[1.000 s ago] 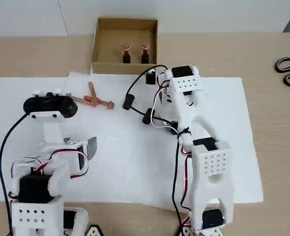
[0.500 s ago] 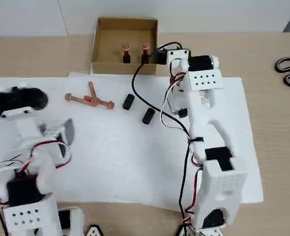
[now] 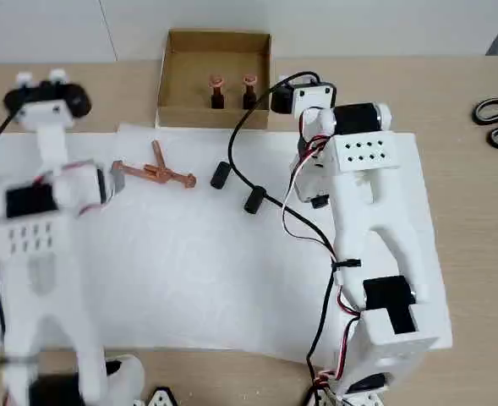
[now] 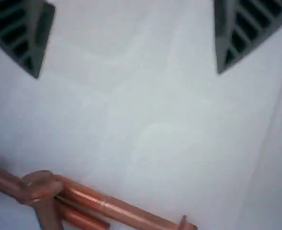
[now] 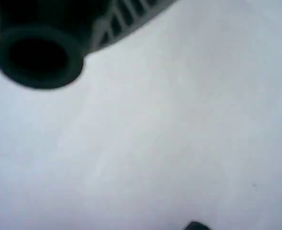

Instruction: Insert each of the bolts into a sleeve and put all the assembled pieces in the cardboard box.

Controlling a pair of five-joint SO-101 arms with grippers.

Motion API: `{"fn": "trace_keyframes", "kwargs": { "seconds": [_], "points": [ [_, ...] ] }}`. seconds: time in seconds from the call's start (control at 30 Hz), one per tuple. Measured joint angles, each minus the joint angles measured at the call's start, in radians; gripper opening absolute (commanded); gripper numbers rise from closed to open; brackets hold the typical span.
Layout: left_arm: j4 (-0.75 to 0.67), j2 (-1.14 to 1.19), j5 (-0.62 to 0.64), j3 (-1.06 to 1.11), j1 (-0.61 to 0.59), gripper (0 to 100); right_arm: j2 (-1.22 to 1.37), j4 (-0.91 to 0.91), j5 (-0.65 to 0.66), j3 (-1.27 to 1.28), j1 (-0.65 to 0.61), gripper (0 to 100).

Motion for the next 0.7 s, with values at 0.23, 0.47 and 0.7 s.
{"fn": "trace_keyframes", "kwargs": {
  "seconds": [0.23, 0.47, 0.7],
  "points": [
    [0.069, 0.453, -0.003, -0.370, 0.094, 23, 0.000, 0.000, 0.000, 0.017, 0.000, 0.3],
    [0.074, 0.813, 0.110, -0.686, 0.147, 23, 0.000, 0.000, 0.000, 0.017, 0.002, 0.3],
    [0.078, 1.114, 0.233, -0.965, 0.150, 21, 0.000, 0.000, 0.000, 0.017, 0.000, 0.3]
  ]
}}
